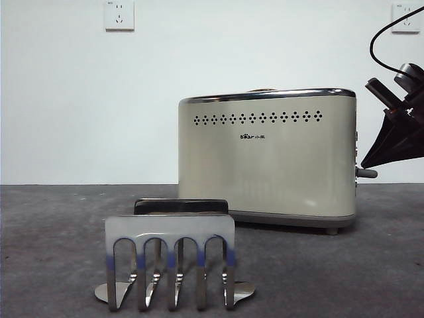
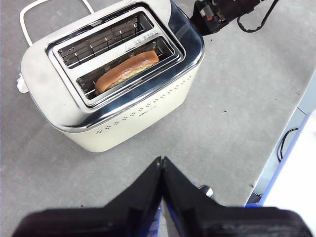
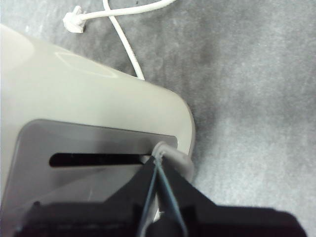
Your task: Pick up a slice of bread from the rack,put the bread on the toaster,press the button
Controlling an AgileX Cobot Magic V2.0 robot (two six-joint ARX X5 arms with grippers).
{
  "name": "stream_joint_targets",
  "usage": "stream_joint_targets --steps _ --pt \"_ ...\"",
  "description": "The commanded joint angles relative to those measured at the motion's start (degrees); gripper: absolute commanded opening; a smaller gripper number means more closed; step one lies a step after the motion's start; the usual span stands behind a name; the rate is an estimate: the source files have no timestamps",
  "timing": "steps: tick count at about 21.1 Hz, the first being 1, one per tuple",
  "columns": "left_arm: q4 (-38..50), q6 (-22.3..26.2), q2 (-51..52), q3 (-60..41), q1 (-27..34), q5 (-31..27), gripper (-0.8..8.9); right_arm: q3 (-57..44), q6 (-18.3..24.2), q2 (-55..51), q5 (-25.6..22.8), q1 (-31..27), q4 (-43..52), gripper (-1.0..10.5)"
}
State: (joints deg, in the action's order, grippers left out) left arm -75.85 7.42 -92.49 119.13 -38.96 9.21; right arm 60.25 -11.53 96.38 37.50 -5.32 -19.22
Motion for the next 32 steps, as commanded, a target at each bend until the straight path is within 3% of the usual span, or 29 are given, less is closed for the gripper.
stream_joint_targets --steps 1,17,25,32 --pt "0.11 -0.37 0.15 -0.33 -0.09 0.2 -0.08 -1.57 0.66 1.57 -2.32 0.07 -1.97 -0.1" --pt "0.11 -0.39 0.15 -0.35 -0.09 0.2 -0.08 2.45 -0.13 -6.4 -1.22 0.07 -5.25 -0.1" --pt "0.11 -1.07 2.19 -0.33 -0.09 0.15 -0.08 9.9 2.84 -15.98 -2.03 0.07 -18.62 -0.1" --pt "0.13 -1.25 11.45 -0.22 -0.07 -0.28 -0.03 18.27 4.2 -30.12 -5.38 0.11 -35.63 0.0"
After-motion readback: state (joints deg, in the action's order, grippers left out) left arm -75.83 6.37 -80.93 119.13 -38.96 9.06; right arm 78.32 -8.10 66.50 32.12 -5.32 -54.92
